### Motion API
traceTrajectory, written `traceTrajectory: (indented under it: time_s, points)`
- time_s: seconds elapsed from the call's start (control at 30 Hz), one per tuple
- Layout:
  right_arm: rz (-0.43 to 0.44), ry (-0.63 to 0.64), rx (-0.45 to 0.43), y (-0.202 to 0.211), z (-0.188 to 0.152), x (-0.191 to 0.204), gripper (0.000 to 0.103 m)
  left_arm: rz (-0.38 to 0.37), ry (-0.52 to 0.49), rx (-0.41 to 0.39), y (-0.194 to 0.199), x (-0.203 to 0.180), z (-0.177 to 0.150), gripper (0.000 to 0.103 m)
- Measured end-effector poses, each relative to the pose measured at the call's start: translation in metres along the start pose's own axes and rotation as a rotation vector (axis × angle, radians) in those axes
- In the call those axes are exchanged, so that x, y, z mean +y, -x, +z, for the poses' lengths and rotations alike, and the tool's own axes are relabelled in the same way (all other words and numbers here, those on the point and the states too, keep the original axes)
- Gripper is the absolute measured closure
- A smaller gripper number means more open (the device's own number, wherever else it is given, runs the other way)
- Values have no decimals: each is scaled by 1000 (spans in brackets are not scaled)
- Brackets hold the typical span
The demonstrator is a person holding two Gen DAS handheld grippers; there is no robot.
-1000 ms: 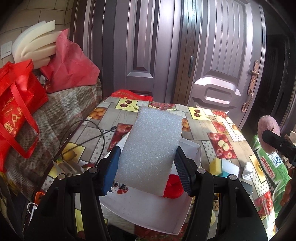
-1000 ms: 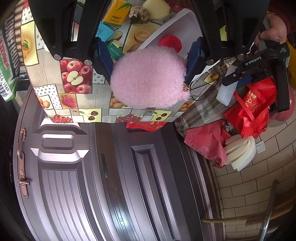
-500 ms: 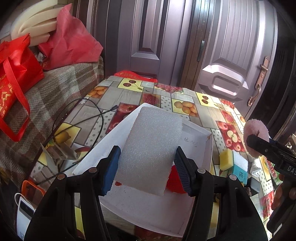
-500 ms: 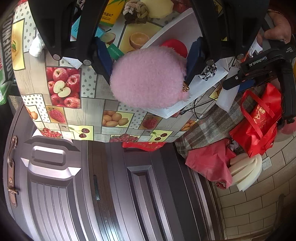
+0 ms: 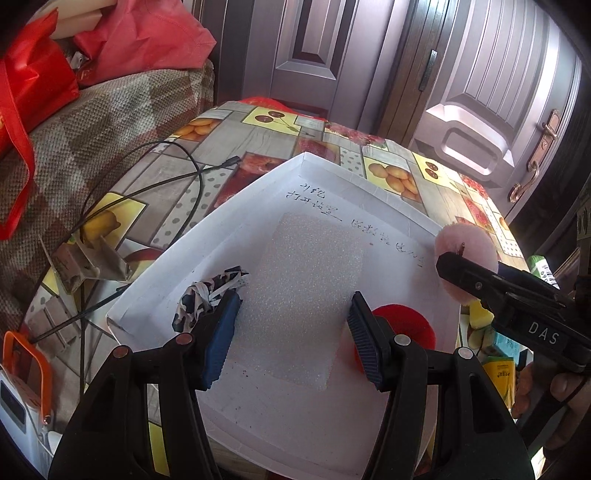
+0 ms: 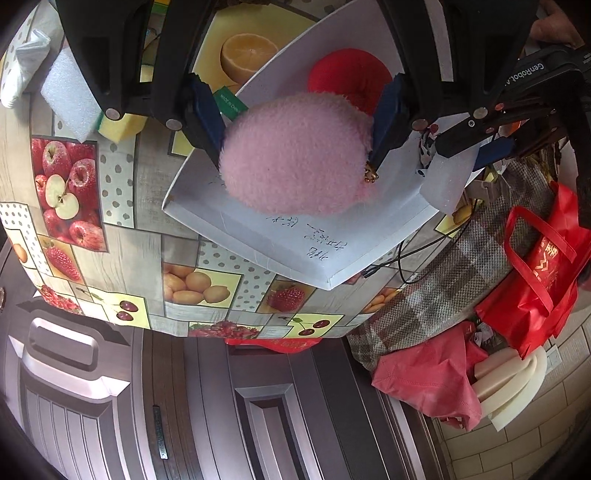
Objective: Organize soft objects
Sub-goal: 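Open the right tool to drop the pink ball in the tray while the left tool withdraws, then move the left tool to the yellow octagonal sponge and grasp it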
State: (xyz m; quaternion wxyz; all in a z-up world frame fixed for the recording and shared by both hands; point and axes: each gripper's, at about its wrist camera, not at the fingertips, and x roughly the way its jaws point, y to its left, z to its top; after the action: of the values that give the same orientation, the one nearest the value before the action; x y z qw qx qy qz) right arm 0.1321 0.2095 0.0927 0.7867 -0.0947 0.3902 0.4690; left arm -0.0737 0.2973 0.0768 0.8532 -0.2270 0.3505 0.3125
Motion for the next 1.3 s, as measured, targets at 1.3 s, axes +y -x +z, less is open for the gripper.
traceTrajectory:
  time_s: [1.3]
  points:
    - [-222, -191, -200, 163, -83, -68, 8, -302, -310, 73, 44, -100, -53, 0]
